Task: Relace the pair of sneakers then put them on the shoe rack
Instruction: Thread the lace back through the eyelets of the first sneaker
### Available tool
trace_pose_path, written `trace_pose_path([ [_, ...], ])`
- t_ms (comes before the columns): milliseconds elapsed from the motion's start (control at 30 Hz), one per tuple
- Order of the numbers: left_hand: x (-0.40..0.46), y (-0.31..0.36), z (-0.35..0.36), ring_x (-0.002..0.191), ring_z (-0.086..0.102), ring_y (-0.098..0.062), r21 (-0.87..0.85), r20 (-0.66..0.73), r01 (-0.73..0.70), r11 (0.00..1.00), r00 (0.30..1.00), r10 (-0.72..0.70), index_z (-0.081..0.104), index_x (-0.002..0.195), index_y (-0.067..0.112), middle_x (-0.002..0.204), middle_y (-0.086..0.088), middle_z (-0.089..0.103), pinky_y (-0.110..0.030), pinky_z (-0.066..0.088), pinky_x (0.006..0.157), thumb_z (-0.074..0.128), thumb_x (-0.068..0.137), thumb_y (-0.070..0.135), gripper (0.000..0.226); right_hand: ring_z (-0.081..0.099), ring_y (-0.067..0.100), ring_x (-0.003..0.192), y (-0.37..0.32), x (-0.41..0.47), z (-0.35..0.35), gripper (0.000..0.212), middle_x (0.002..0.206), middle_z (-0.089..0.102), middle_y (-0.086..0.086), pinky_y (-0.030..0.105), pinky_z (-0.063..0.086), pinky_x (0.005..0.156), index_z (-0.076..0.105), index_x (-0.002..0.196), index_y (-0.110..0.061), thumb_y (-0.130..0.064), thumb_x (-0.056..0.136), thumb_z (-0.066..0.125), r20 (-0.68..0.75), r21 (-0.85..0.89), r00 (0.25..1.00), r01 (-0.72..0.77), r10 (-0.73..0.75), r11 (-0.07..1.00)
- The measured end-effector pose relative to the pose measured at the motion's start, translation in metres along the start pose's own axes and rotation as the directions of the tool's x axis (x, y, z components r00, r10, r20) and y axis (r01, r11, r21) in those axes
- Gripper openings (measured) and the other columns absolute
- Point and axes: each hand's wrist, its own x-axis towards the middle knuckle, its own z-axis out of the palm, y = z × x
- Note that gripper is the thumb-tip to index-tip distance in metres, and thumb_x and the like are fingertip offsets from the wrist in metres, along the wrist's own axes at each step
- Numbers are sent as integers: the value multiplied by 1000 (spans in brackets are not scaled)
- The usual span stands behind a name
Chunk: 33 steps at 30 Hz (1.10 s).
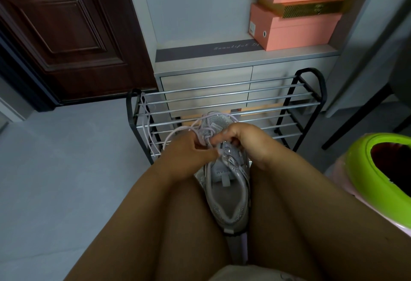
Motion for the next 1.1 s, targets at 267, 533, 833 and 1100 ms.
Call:
trace_pose_path([
  [267, 5, -16, 2, 64, 56, -19, 232, -122, -7, 973, 992, 37, 66, 79, 2, 77, -15, 65, -22, 43, 58, 60, 89, 11, 15, 67, 30, 91, 7, 9, 2, 25, 101, 70, 19, 38, 51, 93, 72, 99, -1, -11, 77, 64, -2, -22, 1000, 1, -1, 1000],
  [533, 9, -28, 4, 83, 62, -22, 30, -128, 36, 999, 991, -31, 68, 98, 4, 92, -13, 67, -29, 50, 71, 57, 92, 13, 15, 66, 14, 78, 15, 18, -1, 10, 82, 72, -1, 28, 53, 80, 76, 87, -17, -15, 78, 74, -21, -438, 961, 240, -277, 866],
  [833, 10, -33, 4, 82, 64, -23, -33, -156, 66, 997, 985, -70, 65, 90, 10, 90, -9, 68, -31, 51, 72, 62, 90, 13, 4, 50, -4, 57, 15, 14, -19, 5, 66, 55, -12, 3, 36, 56, 70, 79, -8, -7, 83, 67, 12, -522, 921, 338, -390, 783],
  [1100, 12, -31, 7, 77, 62, -18, -188, -129, 102, 977, 983, -128, 64, 92, 10, 90, -9, 68, -26, 50, 70, 63, 88, 8, 5, 65, 29, 89, 10, -3, -35, 17, 89, 65, 18, 36, 53, 90, 50, 77, -6, 1, 92, 44, -65, 498, 945, 310, -321, 810],
])
